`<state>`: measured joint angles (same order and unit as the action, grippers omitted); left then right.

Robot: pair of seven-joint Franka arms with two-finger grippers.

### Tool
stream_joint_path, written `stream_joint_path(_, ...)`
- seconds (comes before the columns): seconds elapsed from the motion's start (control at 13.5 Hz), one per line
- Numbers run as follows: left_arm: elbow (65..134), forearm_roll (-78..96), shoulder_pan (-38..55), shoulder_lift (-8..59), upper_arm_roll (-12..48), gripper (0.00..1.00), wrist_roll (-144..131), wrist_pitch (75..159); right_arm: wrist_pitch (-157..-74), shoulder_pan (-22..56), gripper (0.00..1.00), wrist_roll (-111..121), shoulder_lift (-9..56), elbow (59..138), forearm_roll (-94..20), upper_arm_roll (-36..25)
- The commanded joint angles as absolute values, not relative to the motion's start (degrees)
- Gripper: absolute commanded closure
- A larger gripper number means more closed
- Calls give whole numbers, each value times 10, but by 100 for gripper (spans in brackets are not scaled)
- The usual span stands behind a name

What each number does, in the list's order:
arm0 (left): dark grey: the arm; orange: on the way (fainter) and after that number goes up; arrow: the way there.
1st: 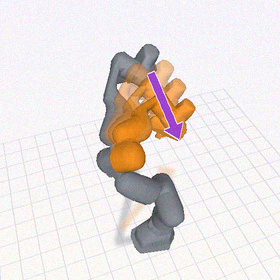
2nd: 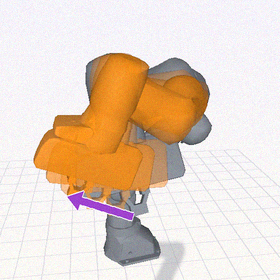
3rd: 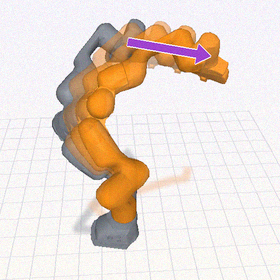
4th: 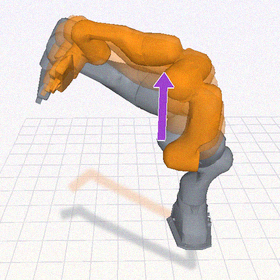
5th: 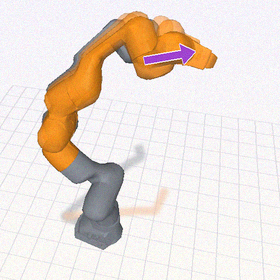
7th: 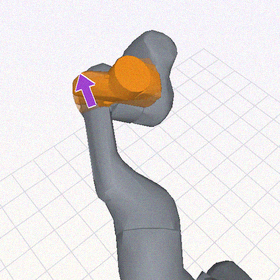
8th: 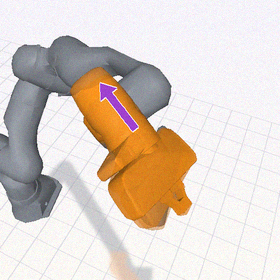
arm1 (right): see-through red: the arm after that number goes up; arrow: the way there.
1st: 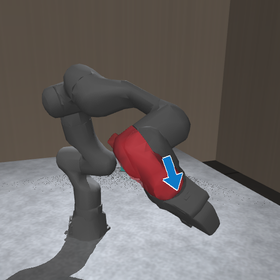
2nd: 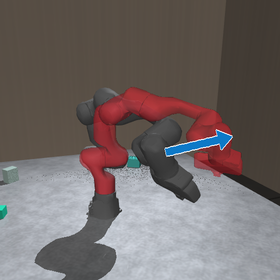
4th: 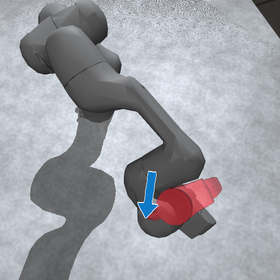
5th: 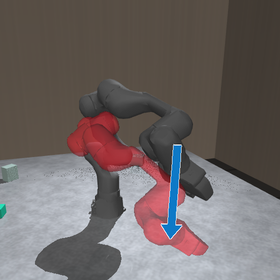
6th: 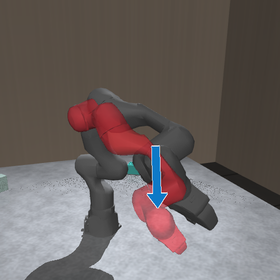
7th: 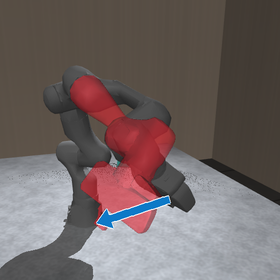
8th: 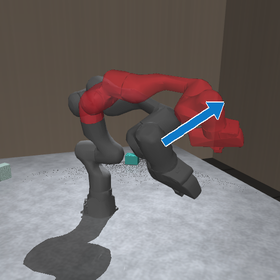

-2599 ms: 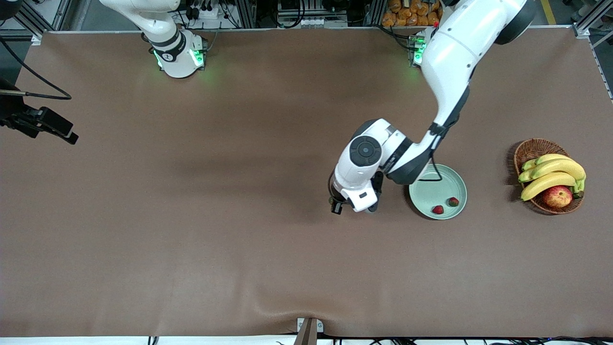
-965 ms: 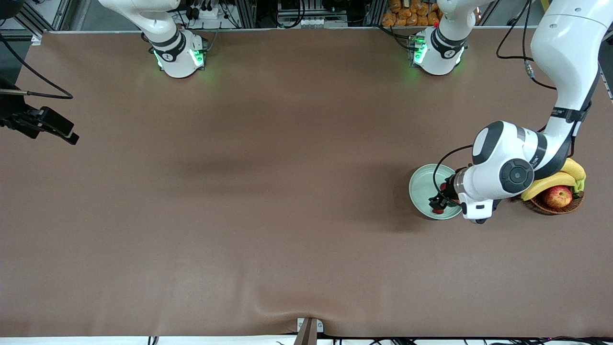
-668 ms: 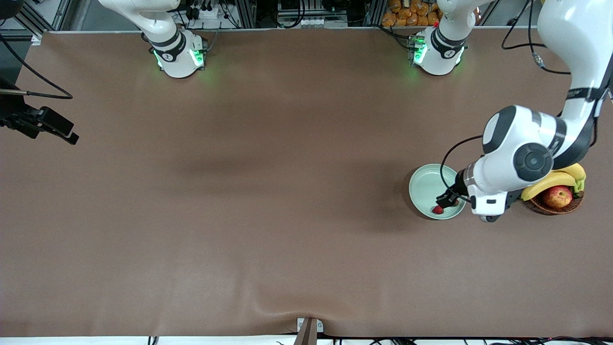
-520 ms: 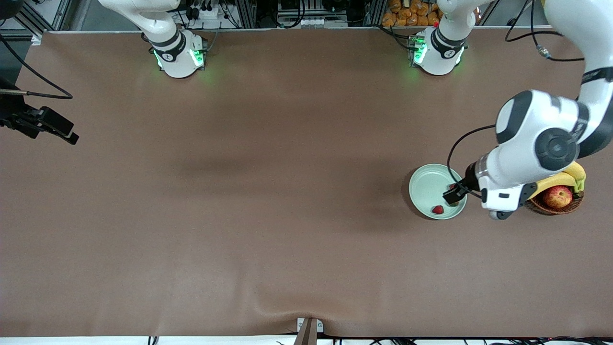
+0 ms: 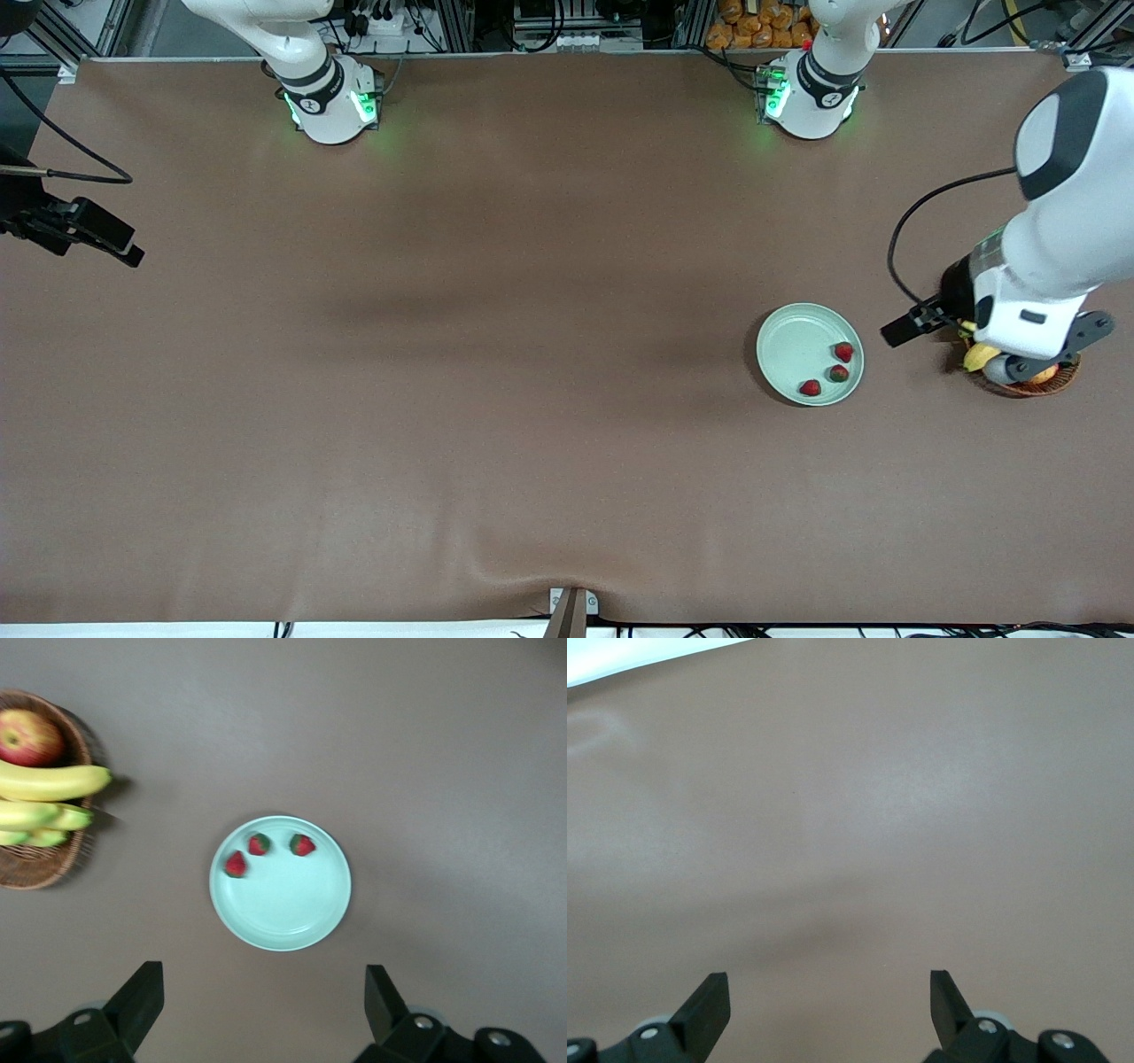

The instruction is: Collect all strawberries into plate

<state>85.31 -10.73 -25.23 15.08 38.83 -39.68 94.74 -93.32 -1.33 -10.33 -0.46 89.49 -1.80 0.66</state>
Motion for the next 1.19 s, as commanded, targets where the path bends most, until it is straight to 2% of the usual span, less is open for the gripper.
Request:
stream_joint_path(0.0, 840, -77, -277, 93, 388, 0, -336, 889, -927, -16, 0, -100, -5, 890, -15, 7)
stream_joint_path(0.37, 825, -25, -318, 48, 385, 0, -224, 838, -926, -16, 0, -100, -5, 890, -15, 7)
stream_joint_path(0.59, 828, 3, -284, 24, 334, 0, -194, 829, -926, -17, 0, -100, -5, 890, -15, 7)
stream_joint_path(0.97, 831, 9, -53, 8, 129, 0, -194, 818, -926, -18, 0, -100, -5, 890, -15, 7)
stream_joint_path(1.11, 835, 11, -25, 5, 99, 0, -192, 818, -926, -18, 0, -100, -5, 890, -16, 7)
